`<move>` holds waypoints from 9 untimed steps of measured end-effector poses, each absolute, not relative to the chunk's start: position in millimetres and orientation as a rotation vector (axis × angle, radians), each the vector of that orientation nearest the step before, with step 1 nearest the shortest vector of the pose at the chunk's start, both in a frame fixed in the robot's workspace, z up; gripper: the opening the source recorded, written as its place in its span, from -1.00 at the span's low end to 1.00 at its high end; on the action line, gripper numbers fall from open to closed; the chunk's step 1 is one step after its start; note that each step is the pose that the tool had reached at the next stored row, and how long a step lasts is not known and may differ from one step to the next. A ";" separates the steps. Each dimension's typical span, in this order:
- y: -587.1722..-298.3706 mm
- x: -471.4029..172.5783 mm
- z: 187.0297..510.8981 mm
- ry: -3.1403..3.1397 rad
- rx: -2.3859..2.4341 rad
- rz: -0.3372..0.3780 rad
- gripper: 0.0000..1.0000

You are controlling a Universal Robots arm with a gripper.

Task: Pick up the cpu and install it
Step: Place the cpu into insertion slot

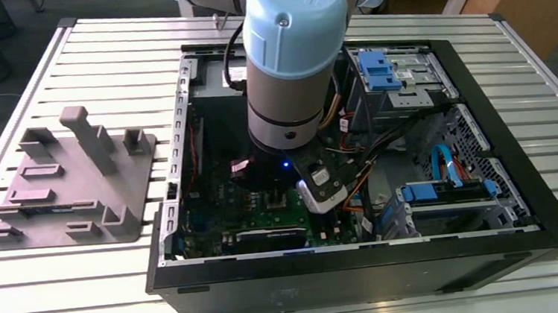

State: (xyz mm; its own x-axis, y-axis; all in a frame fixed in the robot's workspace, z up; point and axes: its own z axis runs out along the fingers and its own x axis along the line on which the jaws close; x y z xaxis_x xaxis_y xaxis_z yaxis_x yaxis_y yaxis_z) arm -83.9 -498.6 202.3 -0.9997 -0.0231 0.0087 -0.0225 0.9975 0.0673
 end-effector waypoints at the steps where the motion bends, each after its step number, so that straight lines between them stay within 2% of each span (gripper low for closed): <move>1: -498.6 -83.9 202.3 -3.130 0.036 -0.105 -0.71; 3: -498.6 -83.9 202.5 -3.130 0.036 -0.105 -0.79; 9: -498.7 -83.8 202.4 -3.131 0.016 -0.105 -0.79</move>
